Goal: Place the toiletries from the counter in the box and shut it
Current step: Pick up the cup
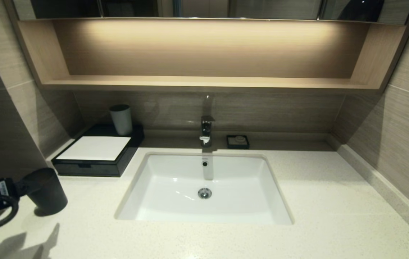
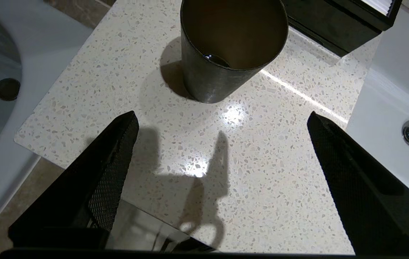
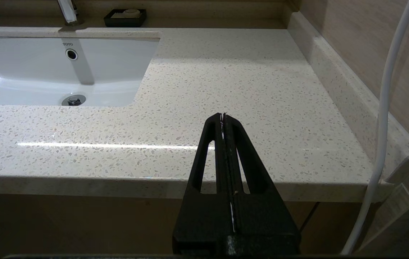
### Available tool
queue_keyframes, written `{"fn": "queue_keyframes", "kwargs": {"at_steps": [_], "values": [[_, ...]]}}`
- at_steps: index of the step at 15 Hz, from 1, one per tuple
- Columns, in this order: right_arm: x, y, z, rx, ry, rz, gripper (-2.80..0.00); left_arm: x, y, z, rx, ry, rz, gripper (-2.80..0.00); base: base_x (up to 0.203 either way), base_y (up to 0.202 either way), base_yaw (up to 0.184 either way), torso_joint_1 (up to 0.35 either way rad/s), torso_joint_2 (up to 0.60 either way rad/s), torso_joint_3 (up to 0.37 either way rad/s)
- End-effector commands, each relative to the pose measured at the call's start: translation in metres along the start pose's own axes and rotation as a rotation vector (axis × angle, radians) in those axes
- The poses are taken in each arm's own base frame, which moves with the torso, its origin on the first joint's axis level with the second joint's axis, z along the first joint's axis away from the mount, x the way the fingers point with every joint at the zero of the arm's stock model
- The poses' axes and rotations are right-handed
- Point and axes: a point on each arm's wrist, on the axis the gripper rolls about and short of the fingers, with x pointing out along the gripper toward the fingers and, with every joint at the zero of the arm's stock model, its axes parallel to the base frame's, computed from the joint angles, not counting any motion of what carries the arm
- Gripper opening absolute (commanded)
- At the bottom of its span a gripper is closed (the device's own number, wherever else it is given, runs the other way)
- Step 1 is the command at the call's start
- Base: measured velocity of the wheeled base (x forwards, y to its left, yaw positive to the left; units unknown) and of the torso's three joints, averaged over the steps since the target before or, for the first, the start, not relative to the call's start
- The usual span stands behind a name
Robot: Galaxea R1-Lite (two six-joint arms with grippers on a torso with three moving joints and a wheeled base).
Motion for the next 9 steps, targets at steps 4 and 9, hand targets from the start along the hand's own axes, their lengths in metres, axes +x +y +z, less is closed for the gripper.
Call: {"fn": "queue_keyframes", "kwargs": {"at_steps": [4,9], "values": [[0.0,0.0,0.0,0.0,0.001,0.0,-2.8,0.019,0.004,-0.021,0.018,0.023,0.004,0.0,0.0,0.0,0.0,0.0,0.0,0.0],[0.0,0.0,0.0,0.0,0.001,0.0,-2.8,0.036,0.006,-0.027,0.02,0.037,0.006,0.0,0.0,0.0,0.0,0.0,0.0,0.0]]}}
